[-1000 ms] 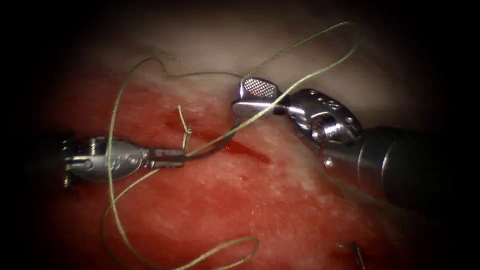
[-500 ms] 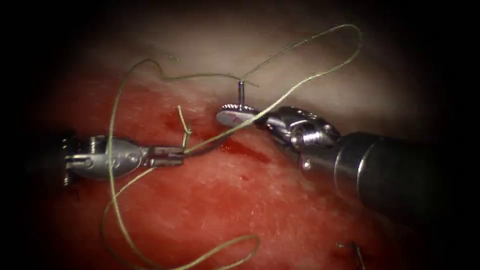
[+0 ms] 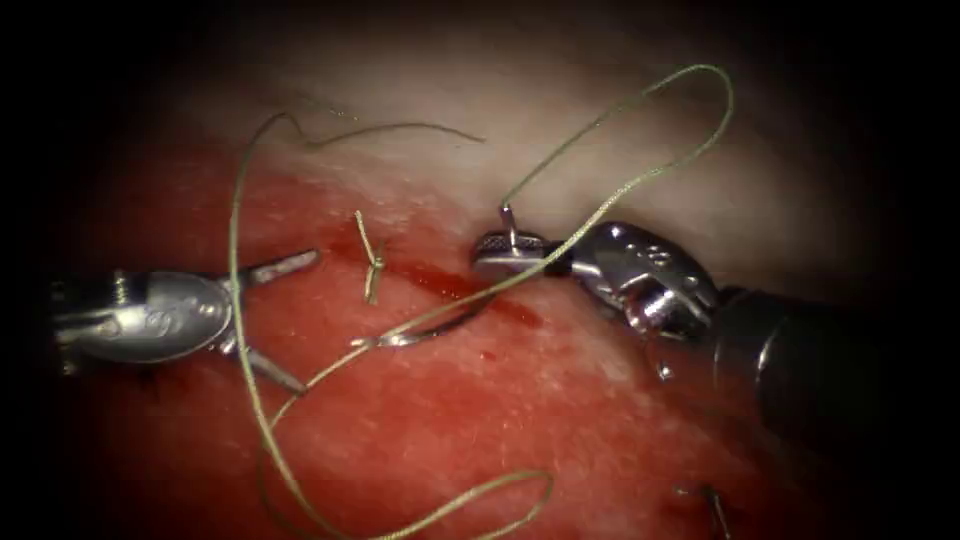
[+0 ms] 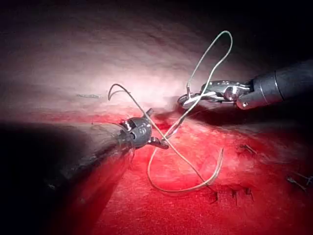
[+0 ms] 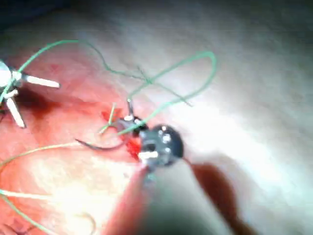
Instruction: Wound Closure
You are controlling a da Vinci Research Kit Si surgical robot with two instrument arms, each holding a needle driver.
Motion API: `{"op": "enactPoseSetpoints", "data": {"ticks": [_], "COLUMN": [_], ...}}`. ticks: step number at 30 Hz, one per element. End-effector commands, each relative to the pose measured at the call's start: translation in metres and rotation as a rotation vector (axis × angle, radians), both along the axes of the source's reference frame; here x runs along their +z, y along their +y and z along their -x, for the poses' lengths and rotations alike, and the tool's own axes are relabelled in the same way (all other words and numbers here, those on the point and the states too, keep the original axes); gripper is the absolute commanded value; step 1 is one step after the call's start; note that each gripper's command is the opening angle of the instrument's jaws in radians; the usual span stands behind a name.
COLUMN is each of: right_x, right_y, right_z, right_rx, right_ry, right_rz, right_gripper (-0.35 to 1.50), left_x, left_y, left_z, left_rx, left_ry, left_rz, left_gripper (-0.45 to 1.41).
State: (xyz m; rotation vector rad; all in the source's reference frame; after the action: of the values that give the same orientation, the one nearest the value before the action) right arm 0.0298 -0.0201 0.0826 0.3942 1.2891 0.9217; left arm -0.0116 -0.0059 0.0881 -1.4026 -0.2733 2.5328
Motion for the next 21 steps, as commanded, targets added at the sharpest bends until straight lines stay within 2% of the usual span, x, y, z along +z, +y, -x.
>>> {"op": "enactPoseSetpoints", "data": {"ticks": [1,5,9,11,12,18,20,21], "right_x": [0.0002,-0.0010,-0.0017,-0.0024,-0.0027,-0.0035,-0.0042,-0.0042], "right_y": [0.0003,0.0012,0.0015,0.0012,0.0008,0.0009,0.0011,0.0011], "right_z": [0.0001,0.0008,0.0007,0.0005,0.0004,0.0005,0.0006,0.0006], "right_rx": [-0.023,-0.077,-0.082,-0.212,-0.334,-0.467,-0.584,-0.584], "right_ry": [0.000,0.057,0.090,0.079,0.069,0.089,0.070,0.070], "right_rz": [0.027,0.057,0.059,0.087,0.119,0.103,0.076,0.076], "right_gripper": [-0.35,-0.35,-0.35,-0.35,-0.35,-0.35,-0.35,-0.35], "left_x": [0.0005,0.0012,0.0023,0.0034,0.0039,0.0047,0.0048,0.0048], "left_y": [0.0004,0.0014,0.0006,0.0000,0.0000,0.0005,0.0005,0.0005], "left_z": [0.0005,0.0013,0.0020,0.0021,0.0017,0.0006,0.0003,0.0003], "left_rx": [-0.001,0.003,0.022,0.032,0.030,0.025,0.020,0.020], "left_ry": [0.007,-0.001,-0.002,-0.003,0.003,0.013,0.015,0.015], "left_rz": [-0.005,-0.046,-0.052,-0.054,-0.059,-0.058,-0.066,-0.066], "left_gripper": [0.73,0.64,0.64,0.62,0.61,0.57,0.56,0.56]}}
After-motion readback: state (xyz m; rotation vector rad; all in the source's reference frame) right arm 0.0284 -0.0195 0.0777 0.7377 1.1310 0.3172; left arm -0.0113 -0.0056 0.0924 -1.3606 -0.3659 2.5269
